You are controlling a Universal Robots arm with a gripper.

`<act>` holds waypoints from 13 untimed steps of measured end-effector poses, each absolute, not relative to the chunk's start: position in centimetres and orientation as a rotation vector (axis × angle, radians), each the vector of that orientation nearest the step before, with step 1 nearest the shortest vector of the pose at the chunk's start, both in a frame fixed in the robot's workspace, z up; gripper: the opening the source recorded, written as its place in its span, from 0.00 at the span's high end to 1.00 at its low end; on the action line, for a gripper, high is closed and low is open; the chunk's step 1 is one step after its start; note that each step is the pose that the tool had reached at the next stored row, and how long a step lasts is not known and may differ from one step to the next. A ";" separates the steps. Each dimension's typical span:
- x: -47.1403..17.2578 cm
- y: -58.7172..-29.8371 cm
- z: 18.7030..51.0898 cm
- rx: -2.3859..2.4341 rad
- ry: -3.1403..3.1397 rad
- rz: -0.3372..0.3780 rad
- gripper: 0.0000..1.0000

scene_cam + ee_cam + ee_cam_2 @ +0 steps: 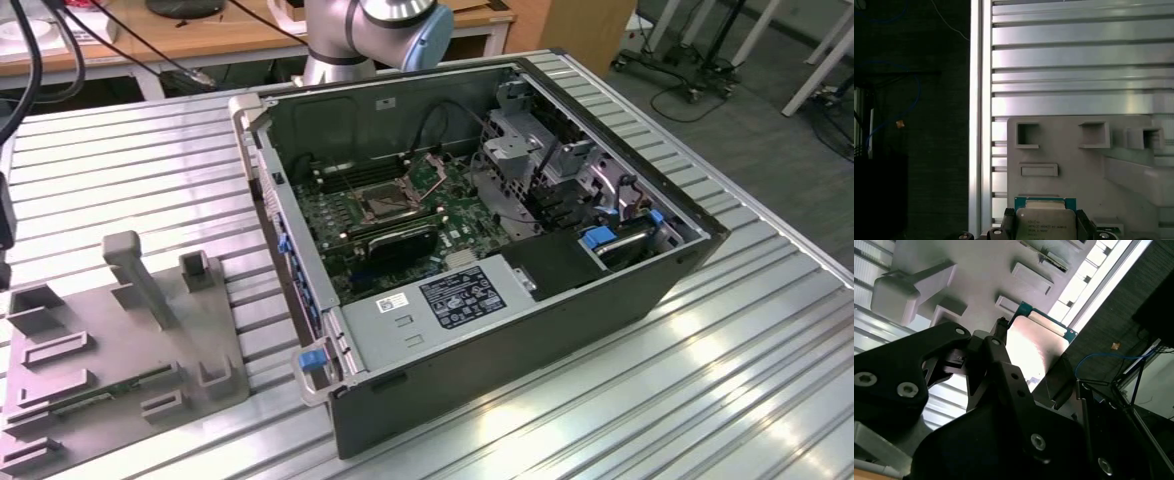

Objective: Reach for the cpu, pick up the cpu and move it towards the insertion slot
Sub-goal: 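Pick up the cpu and move it towards the insertion slot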

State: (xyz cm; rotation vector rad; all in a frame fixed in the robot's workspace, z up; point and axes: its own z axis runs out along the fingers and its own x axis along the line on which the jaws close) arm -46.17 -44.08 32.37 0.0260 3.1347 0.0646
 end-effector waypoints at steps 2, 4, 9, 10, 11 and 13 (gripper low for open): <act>-46.2 -44.1 32.5 0.026 3.135 0.065 0.45; -46.2 -44.1 32.7 0.026 3.135 0.065 0.45; -46.2 -44.1 33.0 0.026 3.135 0.065 0.45; -46.2 -44.1 33.1 0.026 3.135 0.065 0.45; -46.2 -44.1 33.1 0.026 3.135 0.065 0.45; -46.2 -44.1 33.3 0.026 3.135 0.065 0.45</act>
